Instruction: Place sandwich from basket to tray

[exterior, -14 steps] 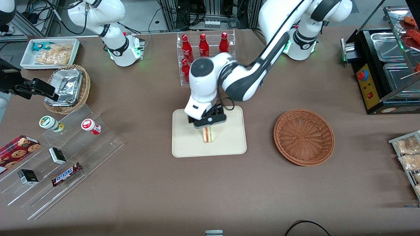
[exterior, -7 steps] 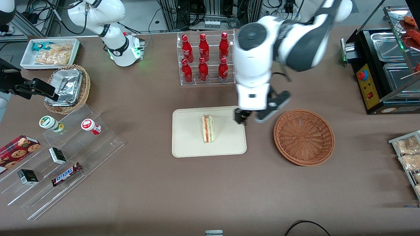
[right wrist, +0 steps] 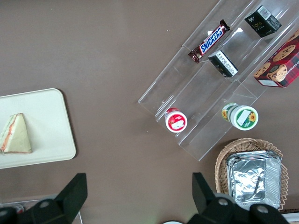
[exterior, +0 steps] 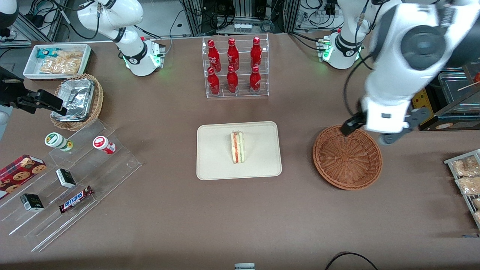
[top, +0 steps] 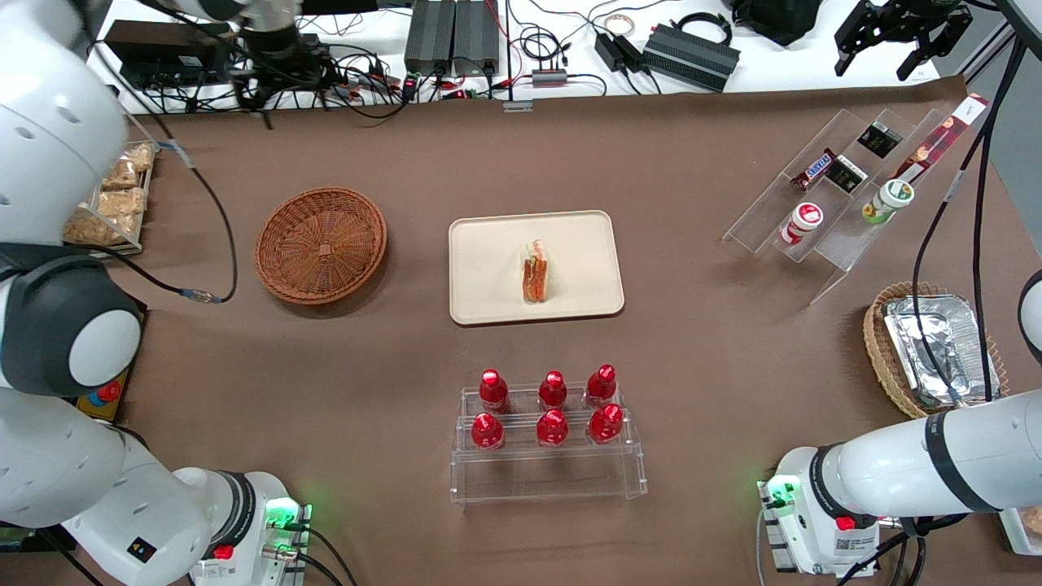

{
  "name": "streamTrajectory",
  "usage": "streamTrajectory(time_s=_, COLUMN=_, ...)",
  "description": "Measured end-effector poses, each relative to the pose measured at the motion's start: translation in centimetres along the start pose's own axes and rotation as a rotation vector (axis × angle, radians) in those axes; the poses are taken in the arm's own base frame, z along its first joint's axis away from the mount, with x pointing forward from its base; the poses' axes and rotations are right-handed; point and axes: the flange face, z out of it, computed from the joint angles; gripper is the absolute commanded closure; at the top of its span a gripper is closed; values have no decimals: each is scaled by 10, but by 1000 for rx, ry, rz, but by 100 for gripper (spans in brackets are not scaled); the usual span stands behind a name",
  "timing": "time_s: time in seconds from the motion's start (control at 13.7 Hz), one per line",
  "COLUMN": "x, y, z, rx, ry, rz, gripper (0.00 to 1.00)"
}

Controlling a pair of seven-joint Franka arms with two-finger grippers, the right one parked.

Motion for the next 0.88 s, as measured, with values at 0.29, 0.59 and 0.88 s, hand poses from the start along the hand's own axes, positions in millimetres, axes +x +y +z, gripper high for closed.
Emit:
streamTrajectory(time_s=0.29, x=30, y=-71, z=-13, rx=-21, ry=-59, rz=152, gripper=0)
streamTrajectory(time_s=0.59, x=37, y=-102, z=-21, rx=-68, ry=-99, rz=212, gripper=0)
streamTrajectory(time_s=0.88, x=30, y=-117, z=-31, rx=-106, ry=-135, rz=324, gripper=0)
